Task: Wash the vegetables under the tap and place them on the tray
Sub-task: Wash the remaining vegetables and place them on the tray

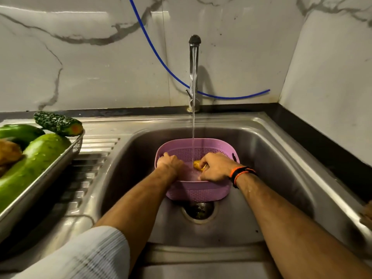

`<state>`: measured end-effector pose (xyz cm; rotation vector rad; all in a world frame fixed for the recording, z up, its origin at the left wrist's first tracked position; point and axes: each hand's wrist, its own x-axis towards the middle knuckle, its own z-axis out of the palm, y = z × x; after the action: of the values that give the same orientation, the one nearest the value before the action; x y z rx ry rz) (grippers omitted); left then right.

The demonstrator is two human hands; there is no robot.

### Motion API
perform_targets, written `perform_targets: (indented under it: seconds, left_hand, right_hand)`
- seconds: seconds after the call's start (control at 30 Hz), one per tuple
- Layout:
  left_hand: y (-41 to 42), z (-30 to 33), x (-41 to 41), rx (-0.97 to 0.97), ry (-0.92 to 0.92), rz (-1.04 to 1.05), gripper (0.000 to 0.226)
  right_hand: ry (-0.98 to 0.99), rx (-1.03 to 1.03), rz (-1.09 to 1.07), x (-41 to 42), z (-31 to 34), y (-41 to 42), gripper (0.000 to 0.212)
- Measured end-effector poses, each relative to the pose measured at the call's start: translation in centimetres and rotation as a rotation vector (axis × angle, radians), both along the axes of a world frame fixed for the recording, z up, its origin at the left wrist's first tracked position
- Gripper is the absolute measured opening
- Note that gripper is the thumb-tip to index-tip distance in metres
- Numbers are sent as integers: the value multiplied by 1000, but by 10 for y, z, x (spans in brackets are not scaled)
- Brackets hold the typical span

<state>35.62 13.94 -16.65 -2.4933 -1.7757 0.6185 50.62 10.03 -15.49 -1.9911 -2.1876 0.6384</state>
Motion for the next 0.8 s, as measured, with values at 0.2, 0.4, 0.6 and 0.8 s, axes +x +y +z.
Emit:
perform_targets:
  seconds: [0.2,0.4,0.6,0.8]
  left_hand:
    - [-4,18,-3,170,-510,136,32]
    - [-7,37,-4,47,-1113,412,79]
    - [-15,34,-3,-27,-1455,455,91]
    - [-25,42,1,-119,-1960,460,47]
  right_hand:
    - [7,32,-47,-1,5,-1,29]
    - [335,122,-216,-3,10,1,18]
    - [792,258,-327,-11,22,-3,34]
    - [744,328,-319,-28,30,-7,43]
